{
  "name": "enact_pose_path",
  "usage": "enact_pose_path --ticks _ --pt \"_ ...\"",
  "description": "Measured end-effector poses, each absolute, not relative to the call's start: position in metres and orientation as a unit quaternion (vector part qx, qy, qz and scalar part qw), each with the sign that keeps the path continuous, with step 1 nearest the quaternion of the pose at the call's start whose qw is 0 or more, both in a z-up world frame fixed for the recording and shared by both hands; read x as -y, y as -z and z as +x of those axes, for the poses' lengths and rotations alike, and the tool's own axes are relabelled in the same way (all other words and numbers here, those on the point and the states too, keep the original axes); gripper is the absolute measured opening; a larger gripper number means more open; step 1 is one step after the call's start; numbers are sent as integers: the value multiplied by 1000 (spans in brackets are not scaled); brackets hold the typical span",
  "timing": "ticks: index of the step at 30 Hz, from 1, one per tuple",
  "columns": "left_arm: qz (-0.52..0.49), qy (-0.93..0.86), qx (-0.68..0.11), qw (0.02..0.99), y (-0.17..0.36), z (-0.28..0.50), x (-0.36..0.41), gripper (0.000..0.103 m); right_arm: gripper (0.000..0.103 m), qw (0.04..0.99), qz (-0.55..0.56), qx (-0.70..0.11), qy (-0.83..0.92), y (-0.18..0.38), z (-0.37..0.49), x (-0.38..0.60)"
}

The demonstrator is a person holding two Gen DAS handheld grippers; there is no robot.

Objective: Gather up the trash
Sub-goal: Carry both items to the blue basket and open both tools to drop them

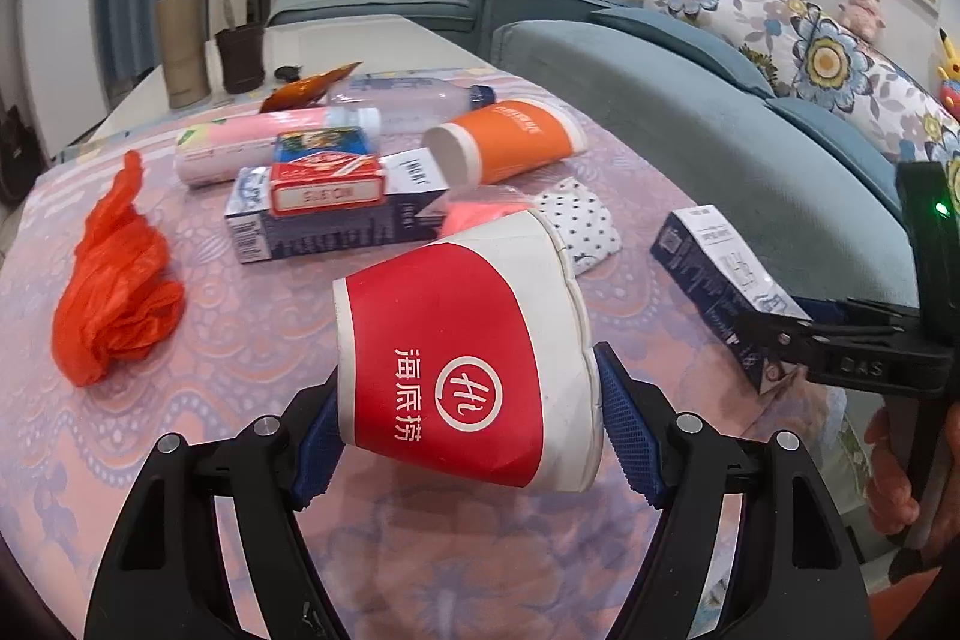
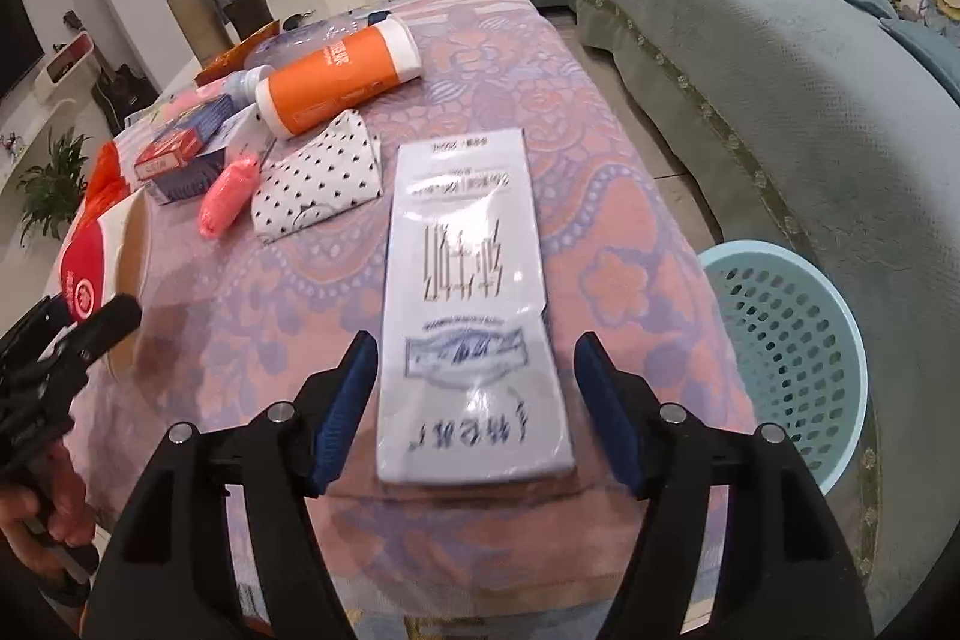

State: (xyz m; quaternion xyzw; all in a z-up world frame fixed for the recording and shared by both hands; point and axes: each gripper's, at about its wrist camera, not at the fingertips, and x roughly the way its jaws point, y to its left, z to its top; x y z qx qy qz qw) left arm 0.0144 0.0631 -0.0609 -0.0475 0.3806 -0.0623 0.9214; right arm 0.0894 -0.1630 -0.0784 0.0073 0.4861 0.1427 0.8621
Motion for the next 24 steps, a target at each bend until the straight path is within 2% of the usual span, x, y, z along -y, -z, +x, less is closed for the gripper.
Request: enact_pose_path --ticks 2,3,8,15,19,24 --pt "-41 67 -381 921 60 16 -57 72 63 861 15 -489 -142 81 94 164" --pt "-40 70 -380 921 60 18 -55 72 49 860 19 -489 -144 82 95 164" --pt "-30 95 -361 927 42 29 -33 72 48 885 44 -443 -137 56 83 184" --pt "-2 182 -299 937 -12 57 45 72 48 919 95 -377 -60 10 71 268" --pt "7 227 -297 927 -15 76 96 72 48 918 118 -379 0 22 73 321" --pt "18 280 -328 902 23 106 156 72 49 896 159 -412 48 68 76 376"
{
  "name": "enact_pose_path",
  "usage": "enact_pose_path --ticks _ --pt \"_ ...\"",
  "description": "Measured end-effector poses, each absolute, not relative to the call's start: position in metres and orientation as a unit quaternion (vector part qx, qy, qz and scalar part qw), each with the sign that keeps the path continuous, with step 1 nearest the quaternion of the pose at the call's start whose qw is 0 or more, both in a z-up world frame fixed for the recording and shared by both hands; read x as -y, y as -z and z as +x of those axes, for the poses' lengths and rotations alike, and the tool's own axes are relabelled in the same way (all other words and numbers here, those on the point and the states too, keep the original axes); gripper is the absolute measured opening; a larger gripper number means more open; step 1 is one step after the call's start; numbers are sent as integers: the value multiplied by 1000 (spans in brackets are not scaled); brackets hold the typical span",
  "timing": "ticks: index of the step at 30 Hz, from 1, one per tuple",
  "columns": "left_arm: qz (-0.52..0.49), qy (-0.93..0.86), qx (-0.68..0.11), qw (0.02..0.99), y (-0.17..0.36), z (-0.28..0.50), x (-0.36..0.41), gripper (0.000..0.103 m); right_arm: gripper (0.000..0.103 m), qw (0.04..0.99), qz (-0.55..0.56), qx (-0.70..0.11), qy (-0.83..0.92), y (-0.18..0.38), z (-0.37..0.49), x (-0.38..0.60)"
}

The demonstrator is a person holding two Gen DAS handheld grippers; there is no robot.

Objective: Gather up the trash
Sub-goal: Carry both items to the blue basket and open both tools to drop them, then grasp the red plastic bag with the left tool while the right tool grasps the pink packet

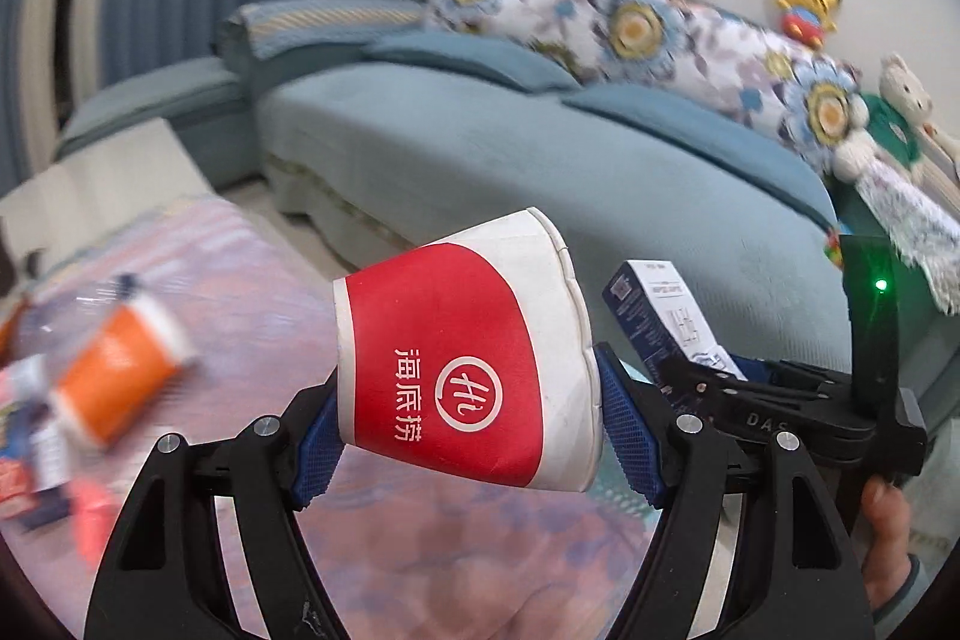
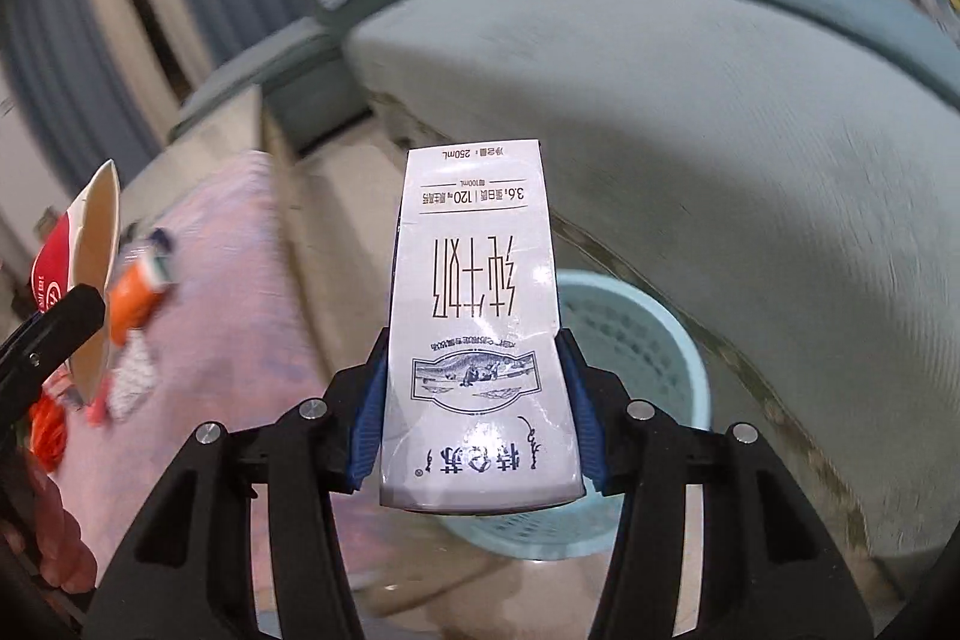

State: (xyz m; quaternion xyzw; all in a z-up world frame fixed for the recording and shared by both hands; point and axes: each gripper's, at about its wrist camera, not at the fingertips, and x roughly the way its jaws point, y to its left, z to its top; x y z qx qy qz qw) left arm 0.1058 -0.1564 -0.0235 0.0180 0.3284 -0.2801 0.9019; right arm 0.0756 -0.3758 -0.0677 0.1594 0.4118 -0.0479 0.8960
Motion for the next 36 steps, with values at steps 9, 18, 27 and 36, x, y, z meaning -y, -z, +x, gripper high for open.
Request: enact_pose_path --ticks 9,18,27,36 --pt "47 305 -387 869 87 128 210 73 49 849 200 -482 81 144 89 408" --pt "27 301 -379 875 76 124 189 86 59 854 201 -473 83 138 83 404" --pt "-24 286 -312 906 9 92 119 86 59 914 137 -382 4 53 74 337" --pt "-58 140 -231 961 -31 39 -31 94 59 943 105 -295 -116 -1 64 219"
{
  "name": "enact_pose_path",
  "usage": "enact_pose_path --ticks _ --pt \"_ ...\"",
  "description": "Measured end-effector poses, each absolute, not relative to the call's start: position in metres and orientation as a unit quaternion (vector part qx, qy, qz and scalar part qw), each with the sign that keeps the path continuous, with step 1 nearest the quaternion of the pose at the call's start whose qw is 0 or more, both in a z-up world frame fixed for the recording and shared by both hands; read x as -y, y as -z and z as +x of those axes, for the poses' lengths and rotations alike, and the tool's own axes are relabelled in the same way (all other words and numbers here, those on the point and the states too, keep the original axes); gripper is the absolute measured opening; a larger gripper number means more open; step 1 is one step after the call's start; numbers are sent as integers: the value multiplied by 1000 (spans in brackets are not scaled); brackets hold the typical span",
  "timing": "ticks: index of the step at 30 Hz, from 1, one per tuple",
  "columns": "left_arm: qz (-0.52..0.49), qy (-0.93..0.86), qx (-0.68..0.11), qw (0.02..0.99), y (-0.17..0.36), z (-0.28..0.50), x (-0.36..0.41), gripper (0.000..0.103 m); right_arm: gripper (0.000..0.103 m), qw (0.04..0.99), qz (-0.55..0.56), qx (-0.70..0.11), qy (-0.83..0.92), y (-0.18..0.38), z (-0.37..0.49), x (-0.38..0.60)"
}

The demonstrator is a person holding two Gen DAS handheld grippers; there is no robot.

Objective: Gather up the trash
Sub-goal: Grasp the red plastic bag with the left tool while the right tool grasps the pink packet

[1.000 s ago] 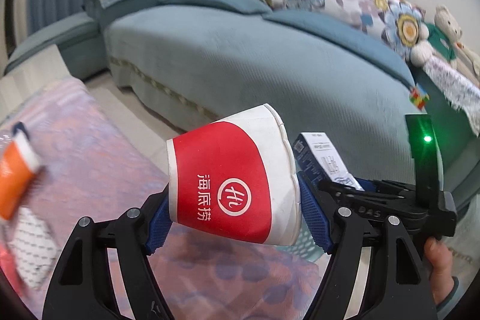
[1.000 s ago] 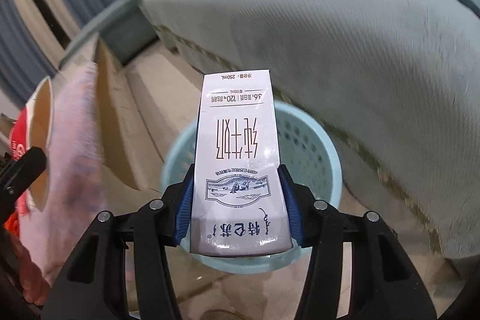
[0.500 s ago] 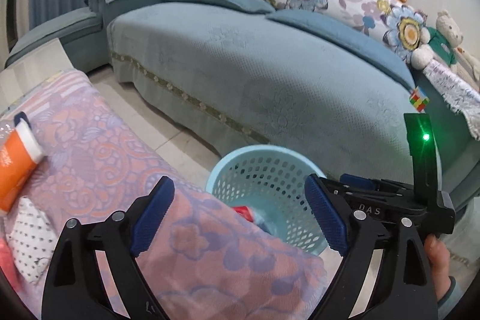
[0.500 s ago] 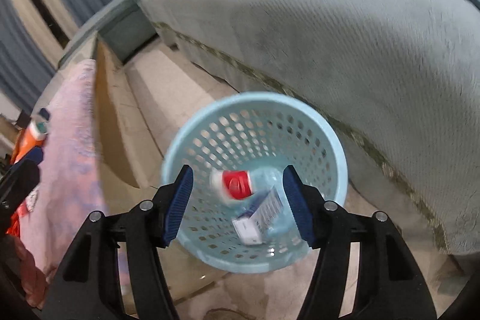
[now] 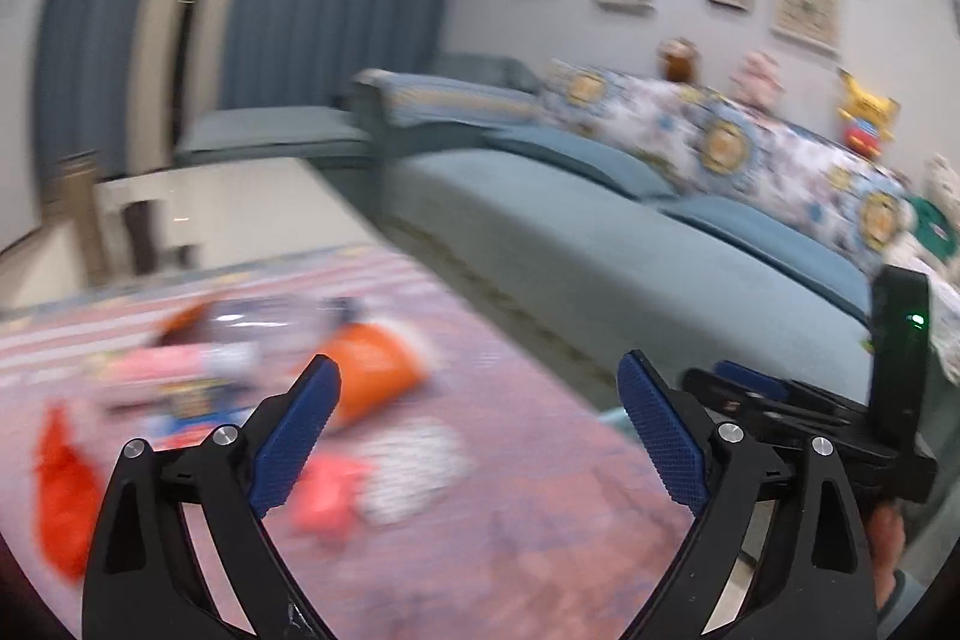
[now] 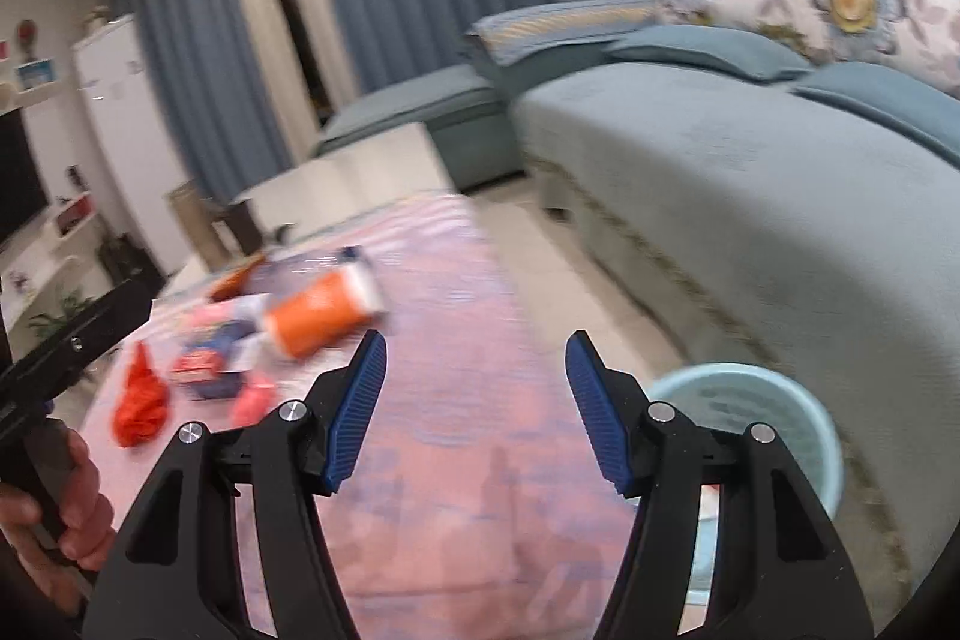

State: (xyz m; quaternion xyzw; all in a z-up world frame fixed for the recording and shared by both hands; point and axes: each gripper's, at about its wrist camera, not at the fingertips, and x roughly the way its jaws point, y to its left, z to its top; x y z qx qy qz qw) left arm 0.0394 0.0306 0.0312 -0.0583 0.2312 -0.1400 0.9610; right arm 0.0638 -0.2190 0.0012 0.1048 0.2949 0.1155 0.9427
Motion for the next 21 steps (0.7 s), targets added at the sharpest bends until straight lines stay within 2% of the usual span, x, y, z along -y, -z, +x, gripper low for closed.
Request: enact_pose_path --ticks 6,11,18,21 --pt "-105 -34 -233 966 -12 12 -146 95 59 937 78 -298 -167 7 74 143" --pt "-154 -119 -269 943 16 9 -220 95 59 920 67 -325 -209 23 88 95" --pt "-241 -119 -339 901 57 35 -271 94 59 905 25 -357 -231 44 101 37" --pt "-227 -129 -352 899 68 39 -267 93 59 903 18 -364 -229 49 108 26"
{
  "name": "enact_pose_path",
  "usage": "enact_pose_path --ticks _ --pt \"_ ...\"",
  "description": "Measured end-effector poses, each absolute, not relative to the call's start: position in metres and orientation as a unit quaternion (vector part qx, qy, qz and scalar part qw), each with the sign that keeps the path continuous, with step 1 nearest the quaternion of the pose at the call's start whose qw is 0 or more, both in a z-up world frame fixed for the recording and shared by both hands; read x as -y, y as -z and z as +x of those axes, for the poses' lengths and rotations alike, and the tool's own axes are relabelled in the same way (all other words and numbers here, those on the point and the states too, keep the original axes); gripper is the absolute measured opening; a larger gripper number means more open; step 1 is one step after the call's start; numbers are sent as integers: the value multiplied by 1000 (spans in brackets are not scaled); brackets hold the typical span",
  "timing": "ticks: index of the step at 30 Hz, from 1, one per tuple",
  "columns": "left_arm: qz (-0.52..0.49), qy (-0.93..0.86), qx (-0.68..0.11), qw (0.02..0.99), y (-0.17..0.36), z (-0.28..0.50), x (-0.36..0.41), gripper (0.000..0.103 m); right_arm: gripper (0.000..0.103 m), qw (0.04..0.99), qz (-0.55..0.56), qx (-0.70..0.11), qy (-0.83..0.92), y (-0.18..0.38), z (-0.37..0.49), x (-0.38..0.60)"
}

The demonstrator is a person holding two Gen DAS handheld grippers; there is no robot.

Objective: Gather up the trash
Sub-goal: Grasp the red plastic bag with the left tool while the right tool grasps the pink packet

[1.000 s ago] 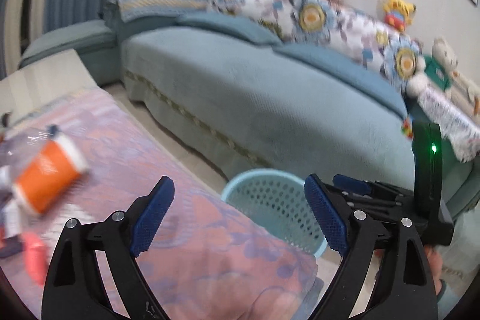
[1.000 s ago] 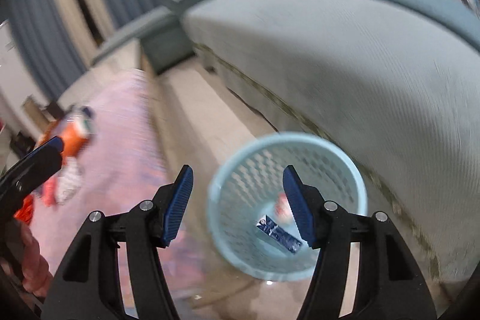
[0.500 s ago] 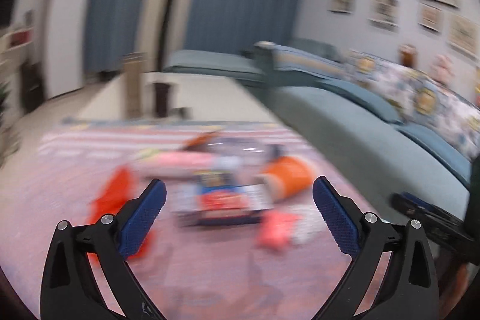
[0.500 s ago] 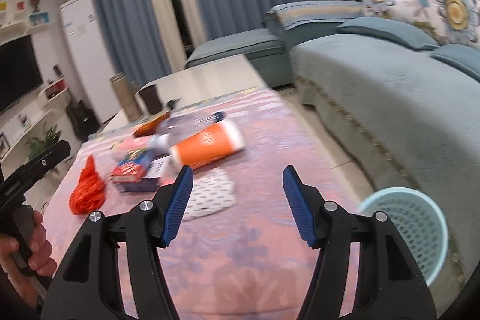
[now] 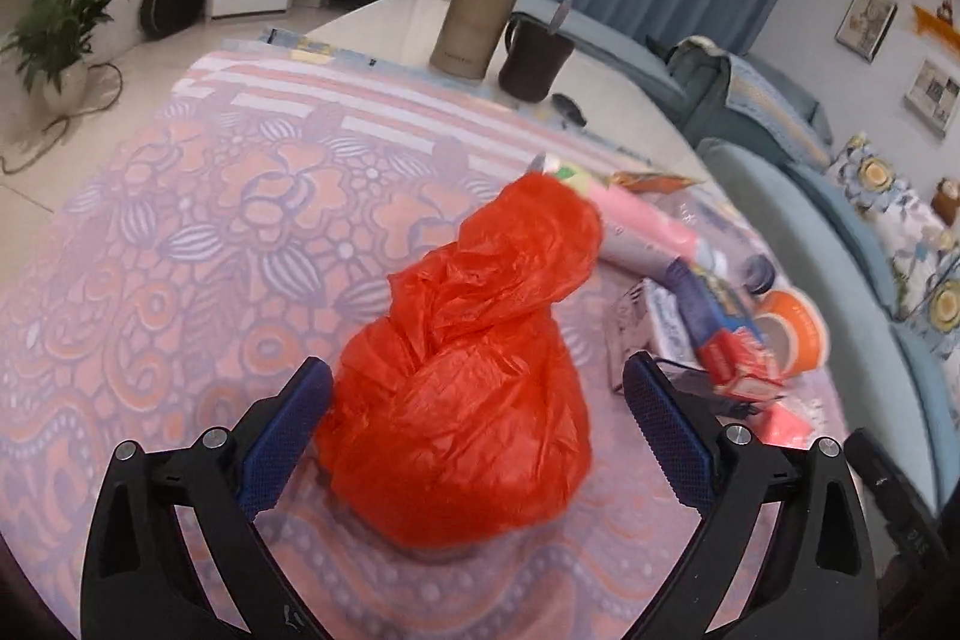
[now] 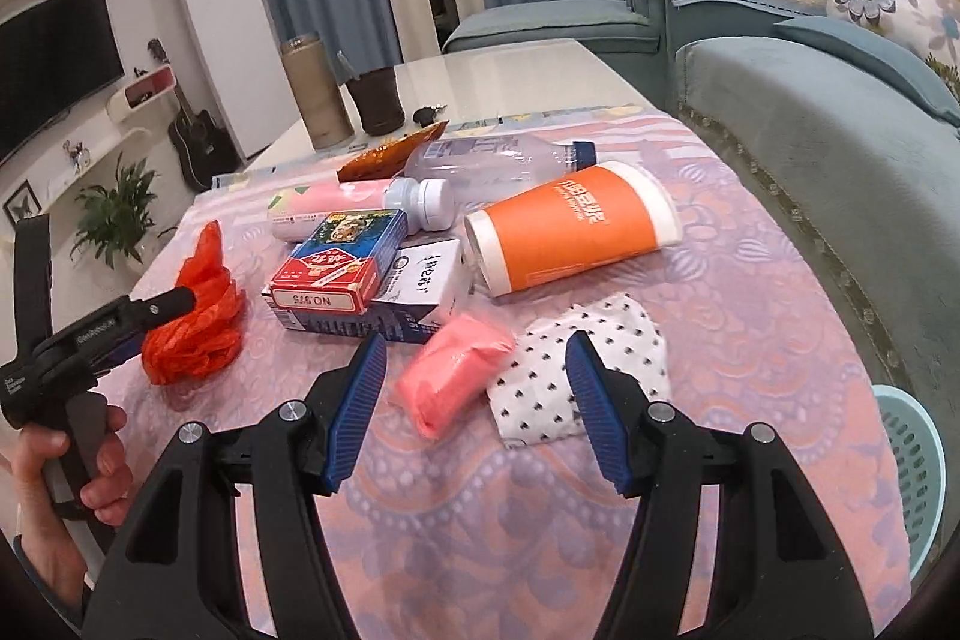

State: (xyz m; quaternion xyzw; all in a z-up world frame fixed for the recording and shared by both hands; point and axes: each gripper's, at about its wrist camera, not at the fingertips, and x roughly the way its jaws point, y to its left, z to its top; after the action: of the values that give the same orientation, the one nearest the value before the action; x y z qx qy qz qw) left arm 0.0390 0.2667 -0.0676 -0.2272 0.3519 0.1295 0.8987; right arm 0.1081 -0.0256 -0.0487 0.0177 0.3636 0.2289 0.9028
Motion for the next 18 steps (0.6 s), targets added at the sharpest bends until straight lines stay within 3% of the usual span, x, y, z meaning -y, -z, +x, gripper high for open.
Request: enact_pose_path --ticks 1,3,4,5,8,14,17,18 --pt "-222 -135 -356 898 71 41 -266 90 59 900 19 -369 -229 51 112 24" --pt "-218 -147 -371 891 78 46 -265 73 59 895 20 -381 -230 57 116 22" --pt "-213 -153 -371 891 78 47 -264 72 59 893 19 -388 -228 61 119 20" --pt "-212 -149 -367 893 79 49 -264 61 59 891 18 -394 -227 65 122 18" --pt "-206 -145 -364 897 78 48 -260 51 59 882 9 -416 -222 73 131 10" --pt "-227 -140 -346 899 80 45 -263 47 58 872 -20 -436 -224 82 138 -7" --pt "-219 -137 -335 906 78 45 -259 47 54 870 -36 -437 -226 84 137 -14" --pt "-218 -135 -332 908 77 44 -258 47 47 869 -33 -437 -228 84 137 -12"
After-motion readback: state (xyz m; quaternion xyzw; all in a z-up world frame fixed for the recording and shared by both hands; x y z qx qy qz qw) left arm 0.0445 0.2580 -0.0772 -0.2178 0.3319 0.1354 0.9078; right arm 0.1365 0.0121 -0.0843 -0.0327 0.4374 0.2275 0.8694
